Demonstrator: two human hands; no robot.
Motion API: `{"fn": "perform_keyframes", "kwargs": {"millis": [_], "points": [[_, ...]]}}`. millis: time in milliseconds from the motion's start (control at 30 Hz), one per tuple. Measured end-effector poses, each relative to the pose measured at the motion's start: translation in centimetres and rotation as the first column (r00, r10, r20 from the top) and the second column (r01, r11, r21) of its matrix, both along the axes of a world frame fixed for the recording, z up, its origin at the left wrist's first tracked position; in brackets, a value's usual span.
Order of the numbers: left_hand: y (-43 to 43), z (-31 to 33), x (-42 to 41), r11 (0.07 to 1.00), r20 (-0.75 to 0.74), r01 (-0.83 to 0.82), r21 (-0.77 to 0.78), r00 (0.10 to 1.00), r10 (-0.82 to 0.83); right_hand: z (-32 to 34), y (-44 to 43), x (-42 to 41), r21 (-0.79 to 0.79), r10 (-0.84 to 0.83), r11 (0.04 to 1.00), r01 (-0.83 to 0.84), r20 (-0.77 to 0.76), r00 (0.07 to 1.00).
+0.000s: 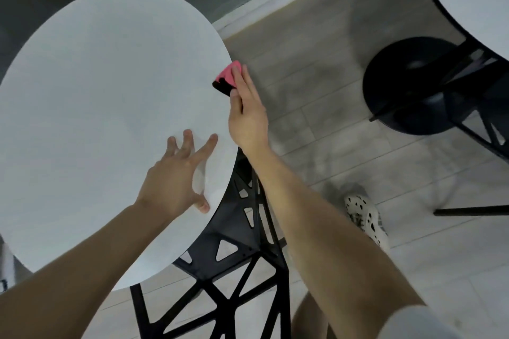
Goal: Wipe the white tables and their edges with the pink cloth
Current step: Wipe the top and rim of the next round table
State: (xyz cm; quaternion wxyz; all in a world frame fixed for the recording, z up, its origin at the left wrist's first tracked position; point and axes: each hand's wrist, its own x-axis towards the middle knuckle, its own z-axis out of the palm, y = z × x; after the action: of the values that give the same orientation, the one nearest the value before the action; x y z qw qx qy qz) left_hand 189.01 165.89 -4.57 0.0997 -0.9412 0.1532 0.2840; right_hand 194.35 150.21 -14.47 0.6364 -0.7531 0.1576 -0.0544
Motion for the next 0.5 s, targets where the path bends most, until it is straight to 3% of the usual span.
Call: {"fn": "perform_keyframes", "kwargs": {"millis": [133,233,400,500], "points": [[0.0,0.0,0.0,1.0,-0.006,-0.013,-0.007,1.0,0.013,0.9,3.6,-8.3,0.098,-0.121,0.988,0.123,-0.032,0.992],[0.0,0.0,0.1,1.0,-0.002,0.0,0.0,1.0,0.0,0.8,4.9,-13.5,0.086,-0.088,0.992,0.091,-0.036,0.995],[0.0,0.1,-0.1,1.0,0.002,-0.011,-0.018,1.0,0.011,0.9,0.7,-3.9,-0.104,-0.019,0.994,0.017,-0.018,1.0],[0.0,0.1,-0.1,1.0,0.009,-0.014,-0.019,1.0,0.014,0.9,-1.5,1.5,-0.22,0.014,0.975,-0.037,-0.106,0.994]]}}
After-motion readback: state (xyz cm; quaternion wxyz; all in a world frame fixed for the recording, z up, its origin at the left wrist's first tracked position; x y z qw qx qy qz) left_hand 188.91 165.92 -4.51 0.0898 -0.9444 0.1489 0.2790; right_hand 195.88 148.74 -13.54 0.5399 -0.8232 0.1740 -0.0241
